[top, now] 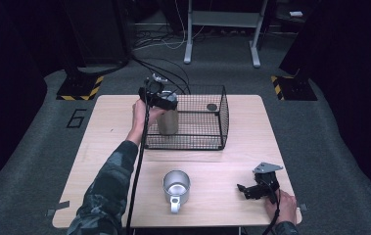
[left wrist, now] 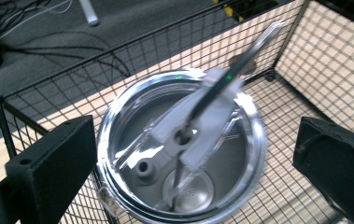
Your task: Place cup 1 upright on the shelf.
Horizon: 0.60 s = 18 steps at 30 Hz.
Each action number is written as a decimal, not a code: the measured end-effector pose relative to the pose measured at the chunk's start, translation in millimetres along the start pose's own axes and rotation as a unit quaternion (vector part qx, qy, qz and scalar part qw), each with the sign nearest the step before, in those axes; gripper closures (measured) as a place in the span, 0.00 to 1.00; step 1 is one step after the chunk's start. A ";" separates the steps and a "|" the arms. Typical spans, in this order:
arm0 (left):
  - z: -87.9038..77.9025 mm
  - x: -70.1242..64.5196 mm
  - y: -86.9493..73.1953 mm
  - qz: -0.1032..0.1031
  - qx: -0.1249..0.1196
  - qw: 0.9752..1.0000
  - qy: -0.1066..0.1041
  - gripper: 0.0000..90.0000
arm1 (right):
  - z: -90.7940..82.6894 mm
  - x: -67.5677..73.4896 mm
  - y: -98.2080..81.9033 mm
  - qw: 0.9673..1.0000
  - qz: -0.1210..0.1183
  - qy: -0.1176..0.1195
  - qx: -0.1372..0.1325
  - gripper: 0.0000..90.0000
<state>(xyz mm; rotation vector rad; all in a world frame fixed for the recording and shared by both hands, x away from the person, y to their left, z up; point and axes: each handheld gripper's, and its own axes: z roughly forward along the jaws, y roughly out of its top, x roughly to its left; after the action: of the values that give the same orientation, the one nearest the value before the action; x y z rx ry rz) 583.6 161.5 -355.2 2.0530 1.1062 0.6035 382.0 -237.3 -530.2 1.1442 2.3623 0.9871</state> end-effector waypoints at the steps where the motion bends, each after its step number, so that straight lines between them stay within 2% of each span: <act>1: -2.9 -0.3 0.8 0.004 0.003 1.000 -0.002 0.00 | 0.0 0.0 0.0 1.000 0.000 0.000 0.000 0.00; 8: -22.8 -4.7 3.0 0.012 -0.018 1.000 -0.011 0.00 | 0.0 0.1 0.0 1.000 0.000 0.000 0.000 0.00; 11: -39.5 -8.1 3.2 0.027 -0.027 0.999 -0.027 0.00 | -0.1 0.4 -0.1 1.000 0.002 0.000 0.001 0.00; 12: -39.5 -8.1 3.2 0.027 -0.027 0.999 -0.027 0.00 | 0.0 0.3 -0.1 1.000 0.002 0.000 0.000 0.00; 16: -59.2 -16.7 0.1 0.053 -0.041 0.997 -0.032 0.00 | -0.1 0.3 0.0 1.000 0.002 0.000 0.001 0.00; 18: -64.2 -20.0 -2.3 0.056 -0.048 0.997 -0.032 0.00 | 0.0 0.1 0.0 1.000 0.000 0.000 0.000 0.00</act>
<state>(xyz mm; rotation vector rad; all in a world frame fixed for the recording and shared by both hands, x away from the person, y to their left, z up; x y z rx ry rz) 528.3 169.1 -317.6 2.0459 0.9121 0.6307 381.9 -237.2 -530.2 1.1449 2.3618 0.9869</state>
